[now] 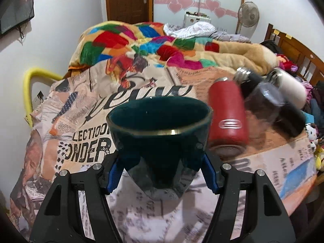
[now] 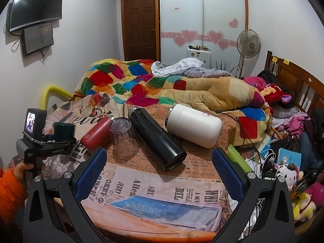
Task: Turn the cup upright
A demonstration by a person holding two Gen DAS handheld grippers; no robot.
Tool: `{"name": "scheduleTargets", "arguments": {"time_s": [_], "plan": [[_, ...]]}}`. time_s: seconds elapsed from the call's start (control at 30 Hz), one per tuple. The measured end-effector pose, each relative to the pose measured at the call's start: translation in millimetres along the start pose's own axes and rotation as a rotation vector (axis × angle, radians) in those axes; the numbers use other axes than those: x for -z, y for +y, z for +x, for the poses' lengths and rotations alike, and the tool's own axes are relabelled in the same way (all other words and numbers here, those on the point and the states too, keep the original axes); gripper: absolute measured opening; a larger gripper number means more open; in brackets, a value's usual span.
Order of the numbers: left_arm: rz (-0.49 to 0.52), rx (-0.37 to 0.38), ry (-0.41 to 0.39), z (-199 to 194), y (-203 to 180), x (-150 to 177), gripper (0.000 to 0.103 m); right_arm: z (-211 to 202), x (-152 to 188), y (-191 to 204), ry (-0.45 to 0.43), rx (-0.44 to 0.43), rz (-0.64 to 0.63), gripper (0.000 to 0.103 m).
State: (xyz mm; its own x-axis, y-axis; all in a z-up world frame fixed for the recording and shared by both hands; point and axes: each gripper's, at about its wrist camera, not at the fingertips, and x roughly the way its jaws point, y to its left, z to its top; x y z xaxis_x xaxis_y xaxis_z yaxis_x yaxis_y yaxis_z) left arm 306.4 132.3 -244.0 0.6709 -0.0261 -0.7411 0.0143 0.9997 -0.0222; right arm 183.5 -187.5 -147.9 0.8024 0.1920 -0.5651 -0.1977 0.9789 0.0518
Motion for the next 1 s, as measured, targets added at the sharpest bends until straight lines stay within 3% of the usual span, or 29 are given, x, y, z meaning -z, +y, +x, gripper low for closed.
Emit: {"name": "scheduleTargets", "arguments": {"time_s": [0.3, 0.6, 0.83, 1.0], "plan": [[0.084, -0.003, -0.102, -73.9, -38.5, -13.5, 0.066, -28.7, -1.0, 0.6, -0.055, -0.01, 0.001, 0.103], [0.153, 0.068, -0.165, -132.4, -91.0, -13.2, 0.066, -54.2, 0.6, -8.3, -0.105, -0.019, 0.021, 0.103], [0.175, 0.137, -0.136, -141.9, -131.8, 0.7, 0.066, -65.4, 8.0, -19.2, -0.119, -0.027, 0.04, 0.103], [0.178, 0.182, -0.076, -126.1, -160.2, 17.6, 0.066, -67.8, 14.2, -27.6, -0.111, -0.027, 0.046, 0.103]]}}
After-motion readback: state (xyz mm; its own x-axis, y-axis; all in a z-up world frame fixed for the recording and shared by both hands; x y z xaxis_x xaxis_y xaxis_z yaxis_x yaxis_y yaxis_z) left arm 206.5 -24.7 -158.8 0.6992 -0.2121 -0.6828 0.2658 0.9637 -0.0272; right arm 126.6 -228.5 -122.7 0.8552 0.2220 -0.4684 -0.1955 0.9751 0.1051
